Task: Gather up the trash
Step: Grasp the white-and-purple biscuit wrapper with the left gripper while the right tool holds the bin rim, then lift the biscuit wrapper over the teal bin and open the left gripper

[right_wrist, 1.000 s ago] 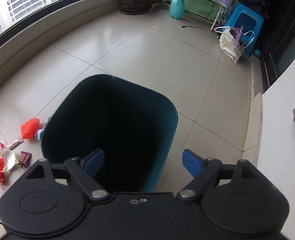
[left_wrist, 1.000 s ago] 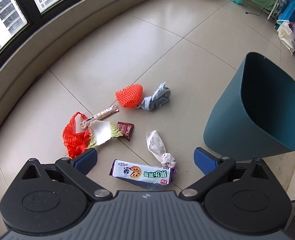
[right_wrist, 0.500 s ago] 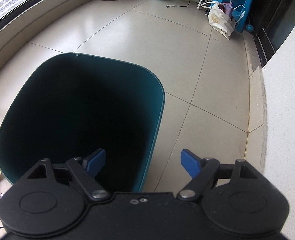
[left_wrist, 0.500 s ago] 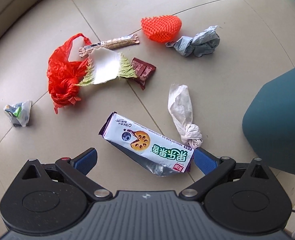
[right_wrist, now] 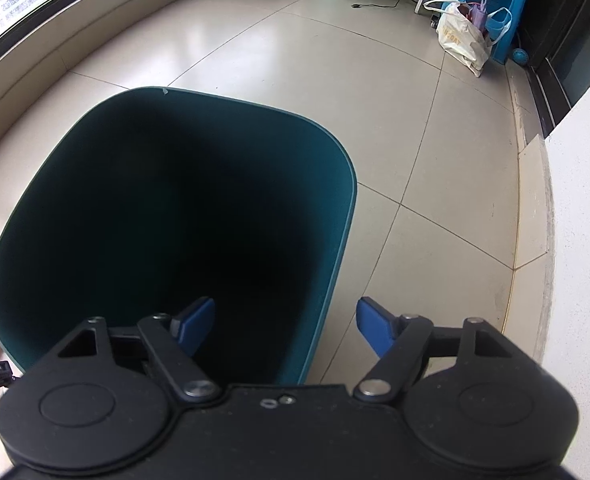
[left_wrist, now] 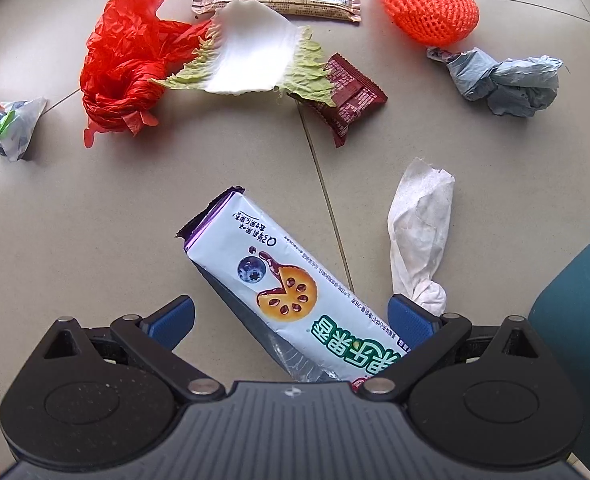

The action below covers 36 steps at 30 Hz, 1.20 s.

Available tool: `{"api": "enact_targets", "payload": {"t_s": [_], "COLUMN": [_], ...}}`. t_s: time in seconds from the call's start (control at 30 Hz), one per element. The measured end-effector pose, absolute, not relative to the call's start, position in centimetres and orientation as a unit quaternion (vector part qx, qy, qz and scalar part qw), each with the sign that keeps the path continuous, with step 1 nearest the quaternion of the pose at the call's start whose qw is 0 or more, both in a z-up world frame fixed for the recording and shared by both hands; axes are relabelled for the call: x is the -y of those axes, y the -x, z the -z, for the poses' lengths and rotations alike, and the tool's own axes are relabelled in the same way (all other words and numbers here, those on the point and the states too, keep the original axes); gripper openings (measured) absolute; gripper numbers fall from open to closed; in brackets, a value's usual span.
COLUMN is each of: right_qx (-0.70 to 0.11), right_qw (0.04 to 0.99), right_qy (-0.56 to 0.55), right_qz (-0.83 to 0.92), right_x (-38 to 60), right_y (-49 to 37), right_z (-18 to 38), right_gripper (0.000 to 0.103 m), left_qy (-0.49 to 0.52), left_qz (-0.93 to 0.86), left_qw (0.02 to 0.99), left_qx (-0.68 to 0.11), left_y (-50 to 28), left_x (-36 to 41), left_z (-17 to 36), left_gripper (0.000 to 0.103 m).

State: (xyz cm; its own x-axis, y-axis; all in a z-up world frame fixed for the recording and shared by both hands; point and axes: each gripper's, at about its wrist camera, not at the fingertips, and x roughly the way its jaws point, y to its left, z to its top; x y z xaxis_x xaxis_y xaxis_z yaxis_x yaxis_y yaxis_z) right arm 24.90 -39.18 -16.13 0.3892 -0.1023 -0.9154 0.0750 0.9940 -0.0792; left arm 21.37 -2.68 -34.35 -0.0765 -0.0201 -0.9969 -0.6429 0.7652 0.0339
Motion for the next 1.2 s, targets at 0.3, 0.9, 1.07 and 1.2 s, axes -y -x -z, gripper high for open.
{"api": "enact_targets", "payload": {"t_s": [0.3, 0.9, 1.07, 1.2], "right_qx": [-0.569, -0.572, -0.573, -0.576], "right_qw": [0.817, 0.814, 0.812, 0.811], "right_qy": [0.052, 0.081, 0.082, 0.081], "right_qz": [0.08, 0.069, 0.068, 0.068], "right_x": [38.9, 39.7, 40.0, 40.1], "right_y": [-25.7, -26.7, -27.1, -27.2], "right_z": [16.9, 17.0, 17.1, 17.1], "right_gripper": [0.013, 0.008, 0.008, 0.008], "left_qy": [0.233, 0.164, 0.13, 0.117], "left_qz": [-0.269, -0.269, -0.267, -0.259], "left_qw": [0.611, 0.612, 0.618, 0.627], "left_qx": [-0.707, -0.726, -0.728, -0.725], "left_y": [-22.2, -21.8, -21.2, -21.1], "left_x": [3.4, 3.5, 3.3, 3.0], "left_z": [37.4, 38.2, 36.4, 34.2], "left_gripper": [0.103, 0.046, 0.039, 0.038]}}
